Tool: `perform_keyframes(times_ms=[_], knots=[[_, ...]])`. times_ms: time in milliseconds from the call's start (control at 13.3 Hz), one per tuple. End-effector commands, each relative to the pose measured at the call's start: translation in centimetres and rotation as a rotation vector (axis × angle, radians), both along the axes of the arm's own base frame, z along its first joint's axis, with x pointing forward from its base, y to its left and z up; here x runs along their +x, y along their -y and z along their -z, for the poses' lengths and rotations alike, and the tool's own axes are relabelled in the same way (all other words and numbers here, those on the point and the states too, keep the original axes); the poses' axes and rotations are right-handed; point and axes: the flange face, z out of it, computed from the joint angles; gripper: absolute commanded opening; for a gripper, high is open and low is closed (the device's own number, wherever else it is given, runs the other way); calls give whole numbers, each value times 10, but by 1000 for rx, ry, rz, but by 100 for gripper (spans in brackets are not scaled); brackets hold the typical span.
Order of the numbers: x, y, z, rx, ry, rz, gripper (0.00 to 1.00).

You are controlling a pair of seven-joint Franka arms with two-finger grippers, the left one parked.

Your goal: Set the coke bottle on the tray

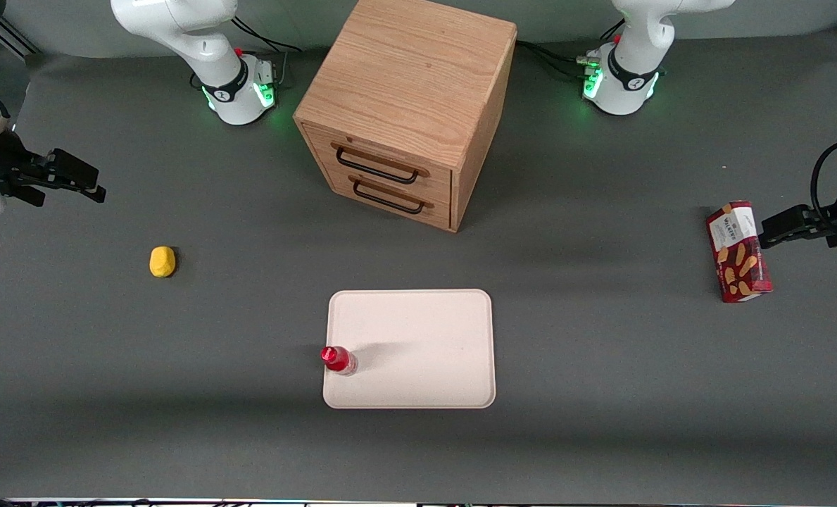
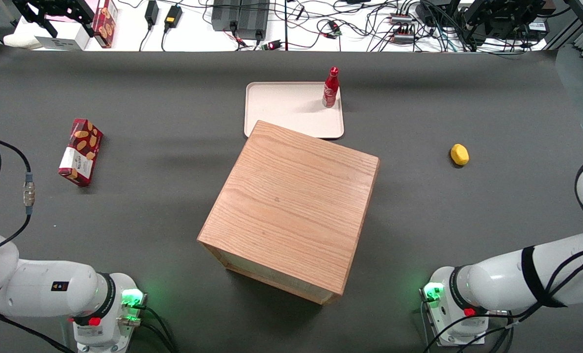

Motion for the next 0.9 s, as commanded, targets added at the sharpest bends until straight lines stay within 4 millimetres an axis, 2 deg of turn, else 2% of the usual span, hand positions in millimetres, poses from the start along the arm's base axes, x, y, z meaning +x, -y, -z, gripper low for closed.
perform_keyframes(times_ms=[0,75,452,829], knots=[[1,24,5,-3,38,-40,100],[2,29,4,-4,41,-38,100],[9,25,8,-16,45,-40,100],[8,25,9,-14,36,-28,100]])
